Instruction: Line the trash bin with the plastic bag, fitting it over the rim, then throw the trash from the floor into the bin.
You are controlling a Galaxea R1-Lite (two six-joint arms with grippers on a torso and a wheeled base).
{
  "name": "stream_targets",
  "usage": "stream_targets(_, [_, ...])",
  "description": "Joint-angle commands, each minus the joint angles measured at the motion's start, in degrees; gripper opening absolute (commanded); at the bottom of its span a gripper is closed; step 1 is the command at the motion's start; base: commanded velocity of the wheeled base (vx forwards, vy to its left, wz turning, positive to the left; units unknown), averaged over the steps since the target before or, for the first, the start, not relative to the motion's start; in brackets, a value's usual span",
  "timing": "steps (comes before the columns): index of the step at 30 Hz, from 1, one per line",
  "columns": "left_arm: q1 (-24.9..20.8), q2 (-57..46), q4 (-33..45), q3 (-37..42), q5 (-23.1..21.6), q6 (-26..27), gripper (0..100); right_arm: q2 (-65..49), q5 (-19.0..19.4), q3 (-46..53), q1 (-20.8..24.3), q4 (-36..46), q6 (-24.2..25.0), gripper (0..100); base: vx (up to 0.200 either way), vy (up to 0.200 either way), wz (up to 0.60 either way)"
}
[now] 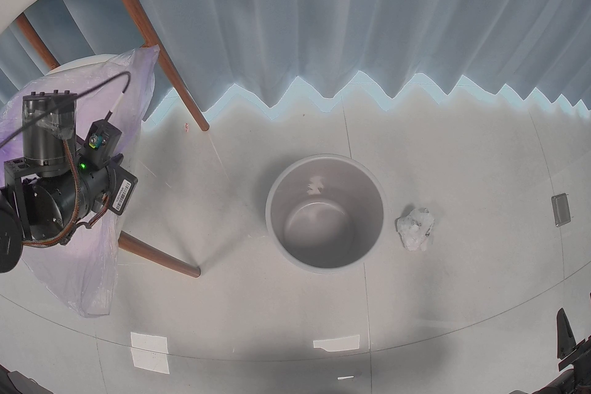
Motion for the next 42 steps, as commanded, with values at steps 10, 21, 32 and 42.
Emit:
stream_targets(10, [-6.0, -12.5, 0.6, 1.6, -23.8, -42.3, 0, -0.9, 0.0, 1.0, 0.0, 0.0, -0.1, 100, 0.000, 0.000, 0.00])
stream_targets(21, [-6.2, -18.7, -12.0, 0.1, -38.6, -67.3, 0, -1.0, 0.0, 1.0, 0.0, 0.0, -0.1, 100, 0.000, 0.000, 0.00])
stream_targets(32, [-12.5, -18.8, -13.4, -0.3, -56.6, -72.8, 0, -0.9, 0.0, 1.0, 0.0, 0.0, -0.1, 100, 0.000, 0.000, 0.00])
stream_targets(42, [-16.2, -15.0, -13.5, -3.5, -66.4, -79.9, 0, -0.9, -0.1, 1.0, 0.0, 0.0, 0.1, 100, 0.000, 0.000, 0.00])
